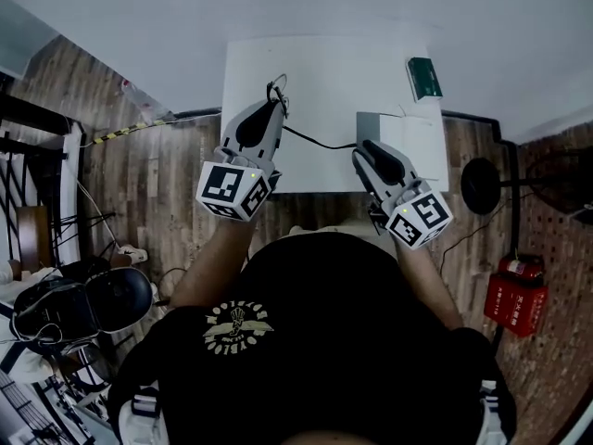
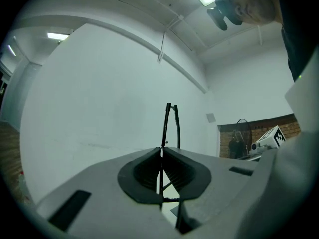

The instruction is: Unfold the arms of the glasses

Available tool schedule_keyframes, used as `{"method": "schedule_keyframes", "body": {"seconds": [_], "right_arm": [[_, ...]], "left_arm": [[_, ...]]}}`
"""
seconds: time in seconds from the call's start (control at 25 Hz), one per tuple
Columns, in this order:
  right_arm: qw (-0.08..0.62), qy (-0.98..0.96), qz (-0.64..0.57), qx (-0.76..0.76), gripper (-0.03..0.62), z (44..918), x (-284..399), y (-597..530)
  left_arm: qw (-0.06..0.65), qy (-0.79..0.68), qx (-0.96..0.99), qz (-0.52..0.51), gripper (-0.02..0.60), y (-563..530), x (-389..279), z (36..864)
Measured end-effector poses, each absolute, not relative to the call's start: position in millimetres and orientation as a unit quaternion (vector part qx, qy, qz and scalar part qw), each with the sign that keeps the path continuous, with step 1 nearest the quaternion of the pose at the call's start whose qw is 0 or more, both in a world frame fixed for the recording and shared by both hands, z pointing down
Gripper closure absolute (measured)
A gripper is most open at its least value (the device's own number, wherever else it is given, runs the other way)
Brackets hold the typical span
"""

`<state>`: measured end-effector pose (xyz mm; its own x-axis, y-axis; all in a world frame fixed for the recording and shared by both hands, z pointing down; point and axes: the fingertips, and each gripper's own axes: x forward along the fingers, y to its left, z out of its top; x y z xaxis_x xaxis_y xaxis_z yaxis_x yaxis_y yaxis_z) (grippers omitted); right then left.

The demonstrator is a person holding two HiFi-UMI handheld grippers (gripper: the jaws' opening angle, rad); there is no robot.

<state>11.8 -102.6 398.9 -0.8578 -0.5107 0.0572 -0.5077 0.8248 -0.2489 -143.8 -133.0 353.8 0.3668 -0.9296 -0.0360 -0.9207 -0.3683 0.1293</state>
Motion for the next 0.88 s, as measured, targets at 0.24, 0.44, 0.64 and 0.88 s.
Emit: {"method": "schedule_keyframes", "body": {"seconds": [0.24,0.44,0.64,0.88], "right_arm": [[0.022,0.952,-0.109,-0.284,0.485,374,69,-142],[0.033,0.958,-0.109,-0.264,0.485,365,107,-164],[0.034,0.968,-0.117,-0.218,0.486,363,111,-169],[0.044,0.976,-0.142,-0.157,0.485,357,105,-165]], "left_arm": [[0.028,-0.573,0.819,-0.019,0.563,-165,-105,364],[0.013,-0.565,0.825,0.03,0.561,-190,-40,379],[-0.007,-0.551,0.832,0.069,0.562,-197,13,383],[-0.051,-0.538,0.832,0.127,0.563,-186,60,383]]}}
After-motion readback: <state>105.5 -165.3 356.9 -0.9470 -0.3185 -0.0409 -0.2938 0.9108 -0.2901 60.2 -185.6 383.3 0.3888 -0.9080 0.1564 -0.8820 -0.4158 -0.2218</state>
